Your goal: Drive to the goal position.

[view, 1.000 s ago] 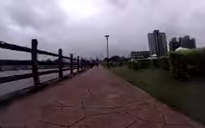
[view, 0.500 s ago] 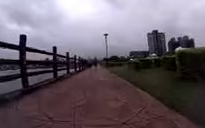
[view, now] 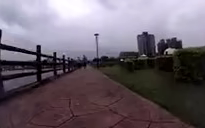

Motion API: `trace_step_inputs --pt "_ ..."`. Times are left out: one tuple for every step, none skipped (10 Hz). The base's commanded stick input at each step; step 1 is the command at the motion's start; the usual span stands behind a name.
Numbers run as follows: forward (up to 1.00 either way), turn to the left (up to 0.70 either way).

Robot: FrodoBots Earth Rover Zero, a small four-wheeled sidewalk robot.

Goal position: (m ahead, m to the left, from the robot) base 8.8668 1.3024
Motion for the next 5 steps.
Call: trace_step_inputs --pt "1.00 0.00" --pt "1.00 0.00" --pt "1.00 0.00" --pt "1.00 0.00" --pt "1.00 0.00"
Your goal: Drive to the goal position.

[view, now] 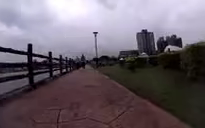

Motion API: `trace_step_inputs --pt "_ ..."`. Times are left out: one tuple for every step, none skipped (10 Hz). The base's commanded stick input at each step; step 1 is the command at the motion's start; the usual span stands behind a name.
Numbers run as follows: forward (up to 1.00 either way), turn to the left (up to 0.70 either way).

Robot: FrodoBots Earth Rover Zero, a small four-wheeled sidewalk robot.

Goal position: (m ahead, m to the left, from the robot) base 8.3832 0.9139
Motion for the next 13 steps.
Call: trace_step_inputs --pt "1.00 0.00" --pt "1.00 0.00" --pt "1.00 0.00" --pt "1.00 0.00" --pt "1.00 0.00" --pt "1.00 0.00" --pt "1.00 0.00" --pt "1.00 0.00" --pt "1.00 0.00" --pt "1.00 0.00" --pt "1.00 0.00" --pt "1.00 0.00" --pt "1.00 0.00"
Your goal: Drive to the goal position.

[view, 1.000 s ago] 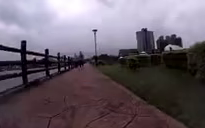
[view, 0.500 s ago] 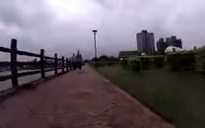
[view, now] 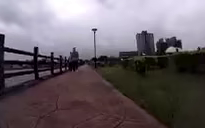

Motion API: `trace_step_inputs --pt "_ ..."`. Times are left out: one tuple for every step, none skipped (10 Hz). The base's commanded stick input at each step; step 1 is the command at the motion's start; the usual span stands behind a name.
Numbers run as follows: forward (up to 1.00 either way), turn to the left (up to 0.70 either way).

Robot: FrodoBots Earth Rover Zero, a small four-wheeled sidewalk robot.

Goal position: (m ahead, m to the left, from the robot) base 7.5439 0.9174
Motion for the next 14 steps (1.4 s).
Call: trace_step_inputs --pt "1.00 0.00" --pt "1.00 0.00" --pt "1.00 0.00" --pt "1.00 0.00" --pt "1.00 0.00" --pt "1.00 0.00" --pt "1.00 0.00" --pt "1.00 0.00" --pt "1.00 0.00" --pt "1.00 0.00" --pt "1.00 0.15" --pt "1.00 0.40" --pt "1.00 0.40" --pt "1.00 0.40"
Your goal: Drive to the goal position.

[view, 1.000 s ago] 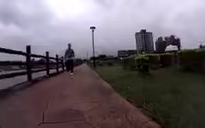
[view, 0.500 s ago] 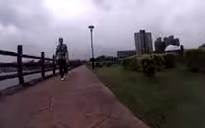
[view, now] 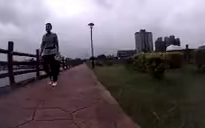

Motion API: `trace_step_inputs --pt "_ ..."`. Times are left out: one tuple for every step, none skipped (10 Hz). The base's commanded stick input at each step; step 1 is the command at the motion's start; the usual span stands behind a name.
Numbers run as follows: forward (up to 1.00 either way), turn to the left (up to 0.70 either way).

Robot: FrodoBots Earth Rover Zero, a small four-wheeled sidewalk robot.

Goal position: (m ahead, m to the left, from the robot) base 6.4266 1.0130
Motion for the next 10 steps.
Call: trace_step_inputs --pt "1.00 0.40" --pt "1.00 0.25" --pt "1.00 0.00" --pt "1.00 0.00" --pt "1.00 0.00" --pt "1.00 0.00" --pt "1.00 0.00" --pt "1.00 0.00" --pt "1.00 0.00" --pt "1.00 0.00"
